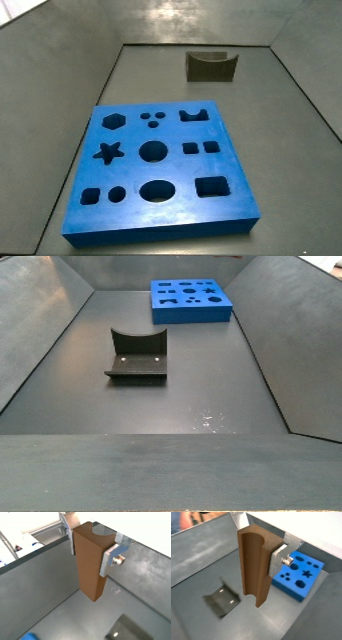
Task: Pick up the arch object. Move up. Place the arch object on the fixture. Regrasp the arch object. Rotate the arch object. Move to above the board. Insert the arch object.
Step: Move to above the board.
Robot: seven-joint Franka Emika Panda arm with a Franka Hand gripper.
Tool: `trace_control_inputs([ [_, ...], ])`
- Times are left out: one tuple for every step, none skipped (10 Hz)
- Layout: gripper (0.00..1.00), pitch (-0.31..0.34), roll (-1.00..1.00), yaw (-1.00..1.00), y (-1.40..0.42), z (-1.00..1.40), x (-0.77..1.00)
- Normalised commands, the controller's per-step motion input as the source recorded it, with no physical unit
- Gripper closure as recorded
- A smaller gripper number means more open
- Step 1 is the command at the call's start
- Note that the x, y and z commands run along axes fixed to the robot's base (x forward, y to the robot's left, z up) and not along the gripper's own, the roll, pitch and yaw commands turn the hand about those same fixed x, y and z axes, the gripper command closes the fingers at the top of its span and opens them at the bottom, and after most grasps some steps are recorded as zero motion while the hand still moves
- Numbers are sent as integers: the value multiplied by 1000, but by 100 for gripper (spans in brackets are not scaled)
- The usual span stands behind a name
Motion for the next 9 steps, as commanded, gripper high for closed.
trace_control_inputs([
  [100,344,32,-111,-1000,-63,271],
  [100,263,15,-43,-1000,-62,285],
  [100,210,20,-18,-1000,-57,288],
  [100,161,21,-6,-1000,-54,300],
  [100,148,19,3,-1000,-54,310],
  [100,137,26,5,-1000,-49,338],
  [100,133,39,10,-1000,-50,360],
  [100,125,72,7,-1000,-54,420],
  [100,122,77,9,-861,-48,399],
])
